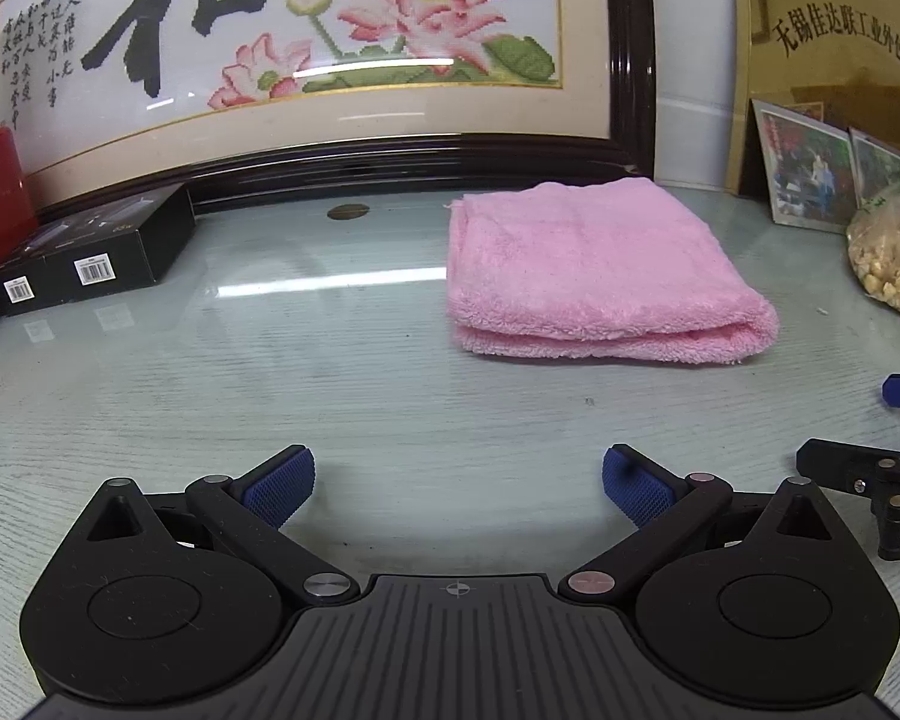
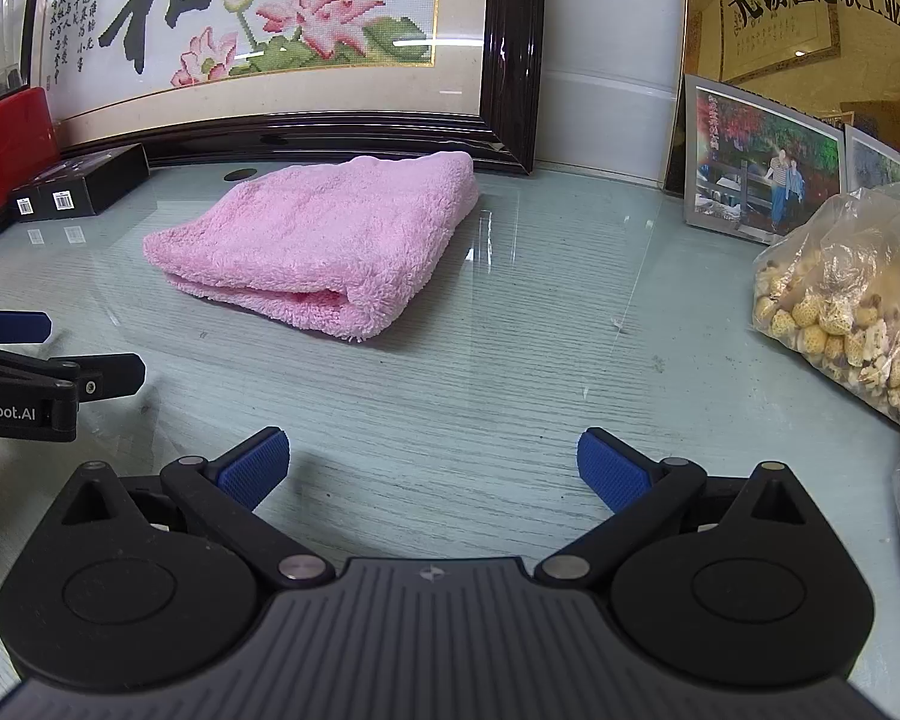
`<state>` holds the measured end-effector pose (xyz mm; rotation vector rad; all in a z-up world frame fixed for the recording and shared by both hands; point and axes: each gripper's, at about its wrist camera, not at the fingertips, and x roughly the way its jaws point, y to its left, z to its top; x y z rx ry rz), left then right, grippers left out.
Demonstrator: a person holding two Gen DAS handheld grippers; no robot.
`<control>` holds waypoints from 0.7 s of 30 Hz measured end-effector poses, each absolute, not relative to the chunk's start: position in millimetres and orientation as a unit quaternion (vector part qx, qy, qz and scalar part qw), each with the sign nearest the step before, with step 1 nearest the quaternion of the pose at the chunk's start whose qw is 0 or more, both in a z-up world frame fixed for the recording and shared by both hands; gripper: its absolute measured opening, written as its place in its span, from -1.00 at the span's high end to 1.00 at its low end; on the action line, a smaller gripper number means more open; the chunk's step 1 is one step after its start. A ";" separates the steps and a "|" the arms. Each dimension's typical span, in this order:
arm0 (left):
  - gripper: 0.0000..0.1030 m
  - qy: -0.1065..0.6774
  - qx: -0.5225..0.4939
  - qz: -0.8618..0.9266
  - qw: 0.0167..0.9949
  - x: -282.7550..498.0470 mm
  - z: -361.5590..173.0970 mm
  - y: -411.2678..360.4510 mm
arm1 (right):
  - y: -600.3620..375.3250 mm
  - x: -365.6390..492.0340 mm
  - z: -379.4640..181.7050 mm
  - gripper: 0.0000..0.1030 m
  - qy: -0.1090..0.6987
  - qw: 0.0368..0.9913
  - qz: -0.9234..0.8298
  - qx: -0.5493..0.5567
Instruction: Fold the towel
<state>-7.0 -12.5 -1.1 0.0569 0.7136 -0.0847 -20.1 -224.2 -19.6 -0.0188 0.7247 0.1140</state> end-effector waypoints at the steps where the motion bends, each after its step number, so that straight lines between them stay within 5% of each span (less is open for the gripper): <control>1: -1.00 0.349 0.028 -0.041 0.936 -7.1 -1.1 -12.8 | -224.2 -20.1 -19.7 -1.00 0.354 0.933 0.056 -0.009; 21: -1.00 0.349 0.025 -0.043 0.936 -7.4 -0.8 -11.1 | -231.6 -19.1 -20.1 -1.00 0.354 0.935 0.027 0.007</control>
